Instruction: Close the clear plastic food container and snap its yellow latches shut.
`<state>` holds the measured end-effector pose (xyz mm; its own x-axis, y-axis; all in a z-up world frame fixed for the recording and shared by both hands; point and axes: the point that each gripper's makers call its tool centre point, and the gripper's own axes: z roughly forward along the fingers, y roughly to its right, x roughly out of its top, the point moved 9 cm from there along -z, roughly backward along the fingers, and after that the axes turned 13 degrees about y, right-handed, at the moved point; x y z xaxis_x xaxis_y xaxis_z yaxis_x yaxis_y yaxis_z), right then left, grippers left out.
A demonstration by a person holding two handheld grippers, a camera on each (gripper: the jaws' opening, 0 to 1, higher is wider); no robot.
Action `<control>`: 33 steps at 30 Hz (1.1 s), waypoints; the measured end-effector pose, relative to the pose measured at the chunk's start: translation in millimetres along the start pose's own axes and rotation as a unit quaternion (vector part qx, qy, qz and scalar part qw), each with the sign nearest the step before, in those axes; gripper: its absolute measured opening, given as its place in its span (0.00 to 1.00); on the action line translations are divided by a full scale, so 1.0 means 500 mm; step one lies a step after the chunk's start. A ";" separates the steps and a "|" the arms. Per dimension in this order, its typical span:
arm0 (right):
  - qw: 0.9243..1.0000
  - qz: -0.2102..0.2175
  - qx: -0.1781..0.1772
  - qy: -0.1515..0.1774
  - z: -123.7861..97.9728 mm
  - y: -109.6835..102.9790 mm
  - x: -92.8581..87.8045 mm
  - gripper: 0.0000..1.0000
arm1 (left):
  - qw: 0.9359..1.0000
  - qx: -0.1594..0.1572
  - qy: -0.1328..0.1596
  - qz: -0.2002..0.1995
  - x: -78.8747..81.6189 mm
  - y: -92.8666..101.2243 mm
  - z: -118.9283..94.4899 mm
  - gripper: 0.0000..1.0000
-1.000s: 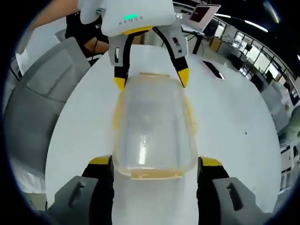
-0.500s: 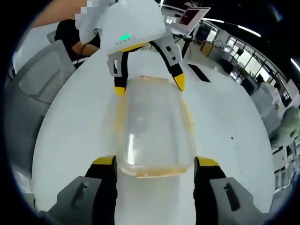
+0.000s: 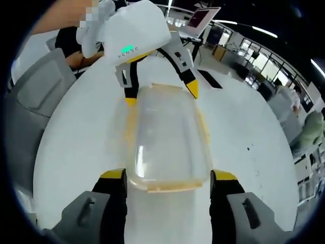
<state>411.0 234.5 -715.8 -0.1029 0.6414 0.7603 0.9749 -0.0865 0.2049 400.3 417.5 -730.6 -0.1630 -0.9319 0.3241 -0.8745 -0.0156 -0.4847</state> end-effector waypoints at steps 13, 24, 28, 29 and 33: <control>0.999 0.048 -0.021 0.007 -0.044 -0.025 0.021 0.57 | 0.992 0.041 0.019 -0.118 0.006 0.000 -0.058 0.83; 0.986 0.092 -0.076 0.119 -0.079 -0.076 0.054 0.85 | 0.924 0.054 0.183 -0.331 0.038 0.065 -0.146 0.99; 0.966 0.113 -0.131 0.192 -0.088 -0.092 0.061 0.97 | 0.924 0.084 0.197 -0.316 0.020 0.100 -0.182 0.99; 0.961 0.116 -0.151 0.202 -0.089 -0.096 0.057 1.00 | 0.921 0.091 0.206 -0.319 0.017 0.113 -0.193 0.99; 0.951 0.181 -0.147 0.204 -0.093 -0.145 0.047 0.99 | 0.877 0.116 0.286 -0.367 0.015 0.144 -0.234 0.99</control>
<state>328.5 220.5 -684.4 0.1031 0.1845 0.9774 0.8695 -0.4939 0.0015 282.5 452.0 -667.9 0.1445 -0.3061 0.9410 -0.7341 -0.6708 -0.1055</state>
